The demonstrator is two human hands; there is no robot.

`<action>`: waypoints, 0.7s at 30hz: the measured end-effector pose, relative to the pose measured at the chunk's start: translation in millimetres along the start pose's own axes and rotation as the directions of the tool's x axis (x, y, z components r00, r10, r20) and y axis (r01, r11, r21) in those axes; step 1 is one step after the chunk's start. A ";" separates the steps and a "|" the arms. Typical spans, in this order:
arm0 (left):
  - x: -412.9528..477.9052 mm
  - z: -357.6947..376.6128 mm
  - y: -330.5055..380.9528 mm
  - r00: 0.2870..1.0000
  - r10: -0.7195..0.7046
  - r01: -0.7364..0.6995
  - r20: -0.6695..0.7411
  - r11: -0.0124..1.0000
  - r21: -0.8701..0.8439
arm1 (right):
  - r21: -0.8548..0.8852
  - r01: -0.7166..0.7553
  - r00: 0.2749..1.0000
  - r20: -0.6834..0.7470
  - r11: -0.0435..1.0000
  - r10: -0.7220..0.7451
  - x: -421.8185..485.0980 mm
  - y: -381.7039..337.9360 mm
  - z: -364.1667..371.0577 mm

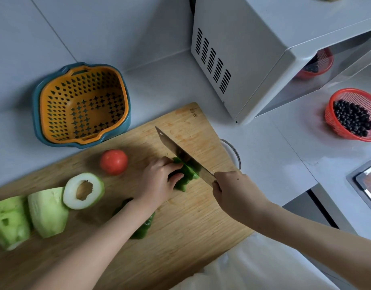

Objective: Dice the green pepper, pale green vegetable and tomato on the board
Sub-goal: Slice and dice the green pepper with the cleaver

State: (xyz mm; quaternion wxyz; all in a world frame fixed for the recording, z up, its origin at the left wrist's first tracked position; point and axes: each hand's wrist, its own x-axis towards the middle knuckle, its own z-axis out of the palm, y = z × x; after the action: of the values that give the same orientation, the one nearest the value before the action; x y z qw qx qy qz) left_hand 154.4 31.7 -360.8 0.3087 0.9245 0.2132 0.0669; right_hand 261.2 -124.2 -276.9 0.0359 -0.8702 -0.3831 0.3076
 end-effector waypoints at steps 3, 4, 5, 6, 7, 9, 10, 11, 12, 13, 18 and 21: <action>-0.1 -0.6 -0.6 1.000 -0.007 0.007 -0.002 1.000 -0.012 | 0.008 -0.010 1.000 0.019 1.000 0.009 6.9 -2.4 -5.4; -0.5 -0.6 -1.3 1.000 -0.013 0.012 -0.005 1.000 -0.017 | 0.023 -0.007 1.000 0.031 1.000 0.006 12.4 -3.4 -5.5; -1.5 -0.2 -1.9 1.000 -0.018 0.018 -0.006 1.000 -0.023 | 0.035 -0.001 0.999 0.039 0.999 0.000 18.6 -4.2 -3.1; -2.5 0.5 -2.2 1.000 -0.022 0.022 -0.011 0.999 -0.027 | 0.045 0.001 0.999 0.038 0.999 -0.003 24.9 -5.5 1.8; -3.4 1.5 -2.5 0.999 -0.026 0.026 -0.021 0.999 -0.027 | 0.056 0.002 1.000 0.024 0.998 -0.004 30.6 -7.4 8.7; -4.7 3.3 -1.9 0.998 -0.048 0.046 -0.047 0.998 -0.039 | 0.087 0.006 1.000 -0.029 0.996 -0.004 37.7 -10.7 25.4; -5.1 3.5 -1.5 0.995 -0.074 0.070 -0.061 0.996 -0.061 | 0.102 0.012 0.999 -0.052 0.995 -0.007 39.5 -11.5 31.6; -5.8 3.3 -1.0 0.992 -0.106 0.099 -0.075 0.991 -0.089 | 0.115 0.019 0.998 -0.065 0.993 -0.011 40.8 -11.4 34.8; -6.6 3.3 -1.0 0.987 -0.135 0.125 -0.085 0.986 -0.114 | 0.134 0.019 0.998 -0.069 0.991 -0.010 41.1 -10.4 34.4; -7.5 3.6 -1.1 0.984 -0.153 0.141 -0.089 0.981 -0.131 | 0.162 0.016 0.998 -0.065 0.987 -0.006 40.1 -8.5 31.4; -7.0 4.0 -1.9 0.984 -0.159 0.146 -0.079 0.977 -0.153 | 0.148 0.034 0.995 -0.101 0.988 -0.019 19.4 -0.5 11.4; -8.8 3.1 1.2 0.977 -0.177 0.160 -0.120 0.977 -0.142 | 0.105 0.041 0.996 -0.088 0.994 -0.032 3.2 -0.6 5.9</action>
State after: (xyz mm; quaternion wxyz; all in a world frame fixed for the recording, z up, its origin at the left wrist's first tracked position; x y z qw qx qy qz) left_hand 147.7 25.4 -362.6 0.3587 0.8743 0.3061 0.1155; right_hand 259.1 -122.6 -283.2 0.1044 -0.8724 -0.3801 0.2891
